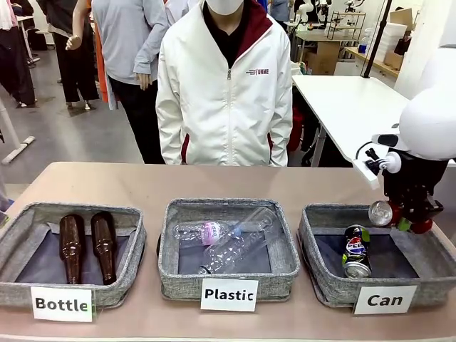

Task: Sort the can waste into the basket.
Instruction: Pick up the can waste from the table and place it in the right Fabric basket.

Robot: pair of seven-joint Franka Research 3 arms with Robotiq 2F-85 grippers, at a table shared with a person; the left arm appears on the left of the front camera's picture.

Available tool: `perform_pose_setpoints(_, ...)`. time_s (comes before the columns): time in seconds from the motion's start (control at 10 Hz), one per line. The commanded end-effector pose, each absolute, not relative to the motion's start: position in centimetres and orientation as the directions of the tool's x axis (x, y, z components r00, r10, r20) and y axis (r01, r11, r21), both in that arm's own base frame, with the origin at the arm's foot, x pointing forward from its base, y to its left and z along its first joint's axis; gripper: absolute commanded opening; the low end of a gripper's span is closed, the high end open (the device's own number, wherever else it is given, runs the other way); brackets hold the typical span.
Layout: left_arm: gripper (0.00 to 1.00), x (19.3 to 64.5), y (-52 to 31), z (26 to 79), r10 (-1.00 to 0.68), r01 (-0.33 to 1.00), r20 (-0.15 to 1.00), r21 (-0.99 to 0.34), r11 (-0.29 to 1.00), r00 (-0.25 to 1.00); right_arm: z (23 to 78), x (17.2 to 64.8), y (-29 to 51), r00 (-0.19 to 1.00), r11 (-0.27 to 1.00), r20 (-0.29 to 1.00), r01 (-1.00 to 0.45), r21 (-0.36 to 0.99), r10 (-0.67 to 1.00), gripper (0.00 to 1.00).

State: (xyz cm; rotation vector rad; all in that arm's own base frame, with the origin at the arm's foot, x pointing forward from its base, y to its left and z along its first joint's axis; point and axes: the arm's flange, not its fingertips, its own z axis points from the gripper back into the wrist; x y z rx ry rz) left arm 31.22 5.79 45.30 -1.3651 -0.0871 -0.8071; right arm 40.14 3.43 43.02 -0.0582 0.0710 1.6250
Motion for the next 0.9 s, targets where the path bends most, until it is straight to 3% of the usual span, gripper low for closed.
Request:
perform_pose_setpoints(0.0, 1.0, 31.1, 6.0, 45.6, -0.456, 0.56, 0.51, -0.828, -0.032, 0.729, 43.4, 40.6, 3.7, -0.038, -0.036, -0.103, -0.999, 0.017, 0.994, 1.0)
perform_pose_setpoints(0.2, 1.0, 31.1, 6.0, 45.6, -0.456, 0.56, 0.51, -0.828, -0.032, 0.729, 43.5, 40.8, 3.7, -0.028, -0.026, -0.108, -0.999, 0.019, 0.994, 1.0)
perform_pose_setpoints(0.4, 1.0, 31.1, 6.0, 45.6, -0.456, 0.56, 0.51, -0.828, -0.032, 0.729, 44.1, 41.4, 3.2, 0.021, 0.021, 0.006, -0.999, 0.049, 1.0, 1.0)
perform_pose_setpoints(0.5, 1.0, 31.1, 6.0, 45.6, -0.456, 0.56, 0.51, -0.828, -0.032, 0.729, 44.7, 41.9, 2.7, 0.082, 0.072, 0.131, -0.994, 0.079, 0.988, 1.0)
perform_pose_setpoints(0.6, 1.0, 31.1, 6.0, 45.6, -0.456, 0.56, 0.51, -0.828, -0.032, 0.729, 45.8, 42.5, 2.1, 0.215, 0.149, 0.408, -0.971, 0.187, 0.887, 1.0)
perform_pose_setpoints(0.7, 1.0, 31.1, 6.0, 45.6, -0.456, 0.56, 0.51, -0.828, -0.032, 0.729, 47.2, 43.4, 1.2, 0.395, 0.253, 0.664, -0.918, 0.305, 0.635, 1.0)
perform_pose_setpoints(0.8, 1.0, 31.1, 6.0, 45.6, -0.456, 0.56, 0.51, -0.828, -0.032, 0.729, 48.1, 44.9, 0.4, 0.524, 0.411, 0.804, -0.823, 0.393, 0.281, 1.0)
